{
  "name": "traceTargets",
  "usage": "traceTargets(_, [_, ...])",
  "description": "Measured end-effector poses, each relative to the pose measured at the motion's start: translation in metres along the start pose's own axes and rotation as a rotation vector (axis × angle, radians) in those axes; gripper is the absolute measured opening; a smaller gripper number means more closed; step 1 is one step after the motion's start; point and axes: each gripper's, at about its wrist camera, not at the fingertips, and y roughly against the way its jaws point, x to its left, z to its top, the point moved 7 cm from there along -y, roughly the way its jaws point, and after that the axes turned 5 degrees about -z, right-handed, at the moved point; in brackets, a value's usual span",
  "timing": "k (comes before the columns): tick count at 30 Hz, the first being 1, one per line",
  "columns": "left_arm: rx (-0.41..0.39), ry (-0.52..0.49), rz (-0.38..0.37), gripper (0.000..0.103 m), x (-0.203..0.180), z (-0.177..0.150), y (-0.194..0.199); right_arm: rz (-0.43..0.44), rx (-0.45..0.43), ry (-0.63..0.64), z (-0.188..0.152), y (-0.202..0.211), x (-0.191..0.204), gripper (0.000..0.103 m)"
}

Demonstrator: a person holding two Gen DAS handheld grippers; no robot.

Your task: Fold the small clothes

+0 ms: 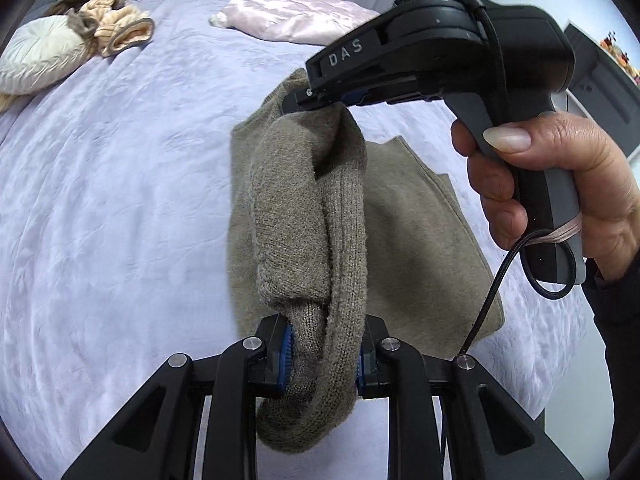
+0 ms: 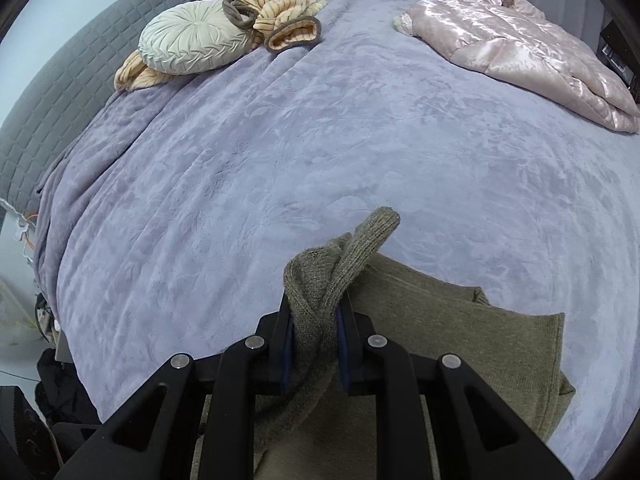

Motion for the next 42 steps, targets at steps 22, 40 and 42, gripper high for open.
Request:
traceTargets(22, [0.14,-0.145,0.151,0.024,-0.067,0.031,-0.076,0.073,-0.04,0.008,-0.036,0.021,-0.087,0.019])
traceTargets(40, [0.178,-0.21,0.193,0.024,-0.09,0.031,-0.095,0.125,-0.054,-0.005,-0.056,0.029,-0.129,0.019])
traceTargets(42, [0.176,-0.222,0.201,0.024,-0.093,0.031,-0.095,0.134,-0.067,-0.009,-0.057,0.035,-0.132,0.019])
